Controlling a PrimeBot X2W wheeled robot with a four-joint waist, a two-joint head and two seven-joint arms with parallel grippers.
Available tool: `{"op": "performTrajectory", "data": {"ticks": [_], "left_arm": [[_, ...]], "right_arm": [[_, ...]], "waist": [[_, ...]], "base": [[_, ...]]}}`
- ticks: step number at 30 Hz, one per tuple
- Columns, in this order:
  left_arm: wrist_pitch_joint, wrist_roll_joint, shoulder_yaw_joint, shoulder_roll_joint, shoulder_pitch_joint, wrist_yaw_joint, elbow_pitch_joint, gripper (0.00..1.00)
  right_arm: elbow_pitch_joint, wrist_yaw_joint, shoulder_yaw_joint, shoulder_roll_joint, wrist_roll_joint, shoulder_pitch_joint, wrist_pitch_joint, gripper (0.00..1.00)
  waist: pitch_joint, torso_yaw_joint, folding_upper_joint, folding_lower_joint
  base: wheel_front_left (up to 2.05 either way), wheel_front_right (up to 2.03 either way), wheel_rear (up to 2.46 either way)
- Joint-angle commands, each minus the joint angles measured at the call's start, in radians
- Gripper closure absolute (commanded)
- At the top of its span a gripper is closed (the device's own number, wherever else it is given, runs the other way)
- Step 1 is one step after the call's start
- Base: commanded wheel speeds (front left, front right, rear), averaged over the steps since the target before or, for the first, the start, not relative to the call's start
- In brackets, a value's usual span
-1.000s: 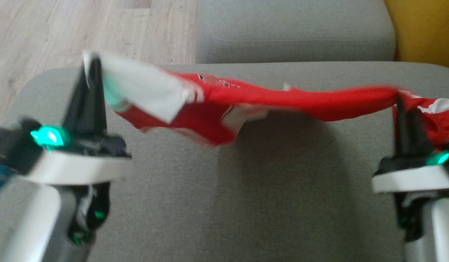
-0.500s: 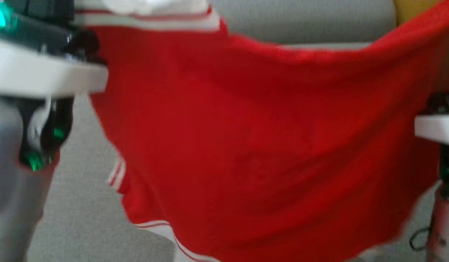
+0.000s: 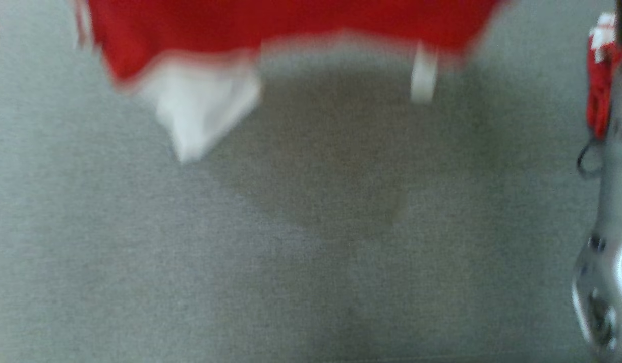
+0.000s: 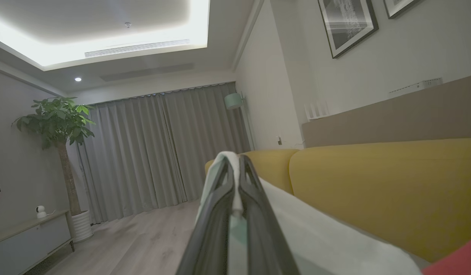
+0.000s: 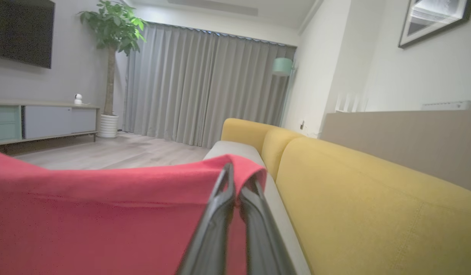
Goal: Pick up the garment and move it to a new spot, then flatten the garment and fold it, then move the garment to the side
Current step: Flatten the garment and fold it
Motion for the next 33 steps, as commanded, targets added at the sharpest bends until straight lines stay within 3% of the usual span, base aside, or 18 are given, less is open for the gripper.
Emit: {"op": "performTrajectory", "data": {"ticks": [1, 9, 18, 25, 33], "left_arm": [[-0.033, 0.026, 0.014, 0.025, -0.089, -0.007, 0.028, 1.0], [-0.161, 0.009, -0.011, -0.071, -0.134, -0.026, 0.214, 1.0], [-0.305, -0.071, -0.013, -0.12, 0.107, -0.059, 0.265, 1.0], [-0.368, -0.113, 0.005, -0.103, 0.316, -0.057, 0.203, 1.0], [-0.402, -0.155, 0.01, -0.098, 0.641, -0.03, 0.019, 1.0]], "right_arm": [[0.042, -0.001, 0.006, 0.013, -0.027, -0.088, -0.024, 1.0], [0.351, -0.001, -0.055, 0.034, -0.142, -0.245, -0.125, 1.0], [0.551, -0.001, -0.086, 0.05, -0.168, -0.145, -0.279, 1.0], [0.556, -0.001, -0.085, 0.058, -0.119, -0.02, -0.353, 1.0], [0.415, -0.001, -0.085, 0.061, -0.021, 0.236, -0.374, 1.0]], "waist": [[0.066, -0.011, 0.0, -0.0005], [0.158, 0.033, 0.0, -0.0005], [0.177, 0.047, 0.0, -0.0005], [0.123, 0.042, 0.0, -0.0005], [-0.01, 0.057, 0.0, -0.0005]], "base": [[0.0, 0.0, 0.0], [0.0, 0.0, 0.0], [0.0, 0.0, 0.0], [0.0, 0.0, 0.0], [0.0, 0.0, 0.0]]}}
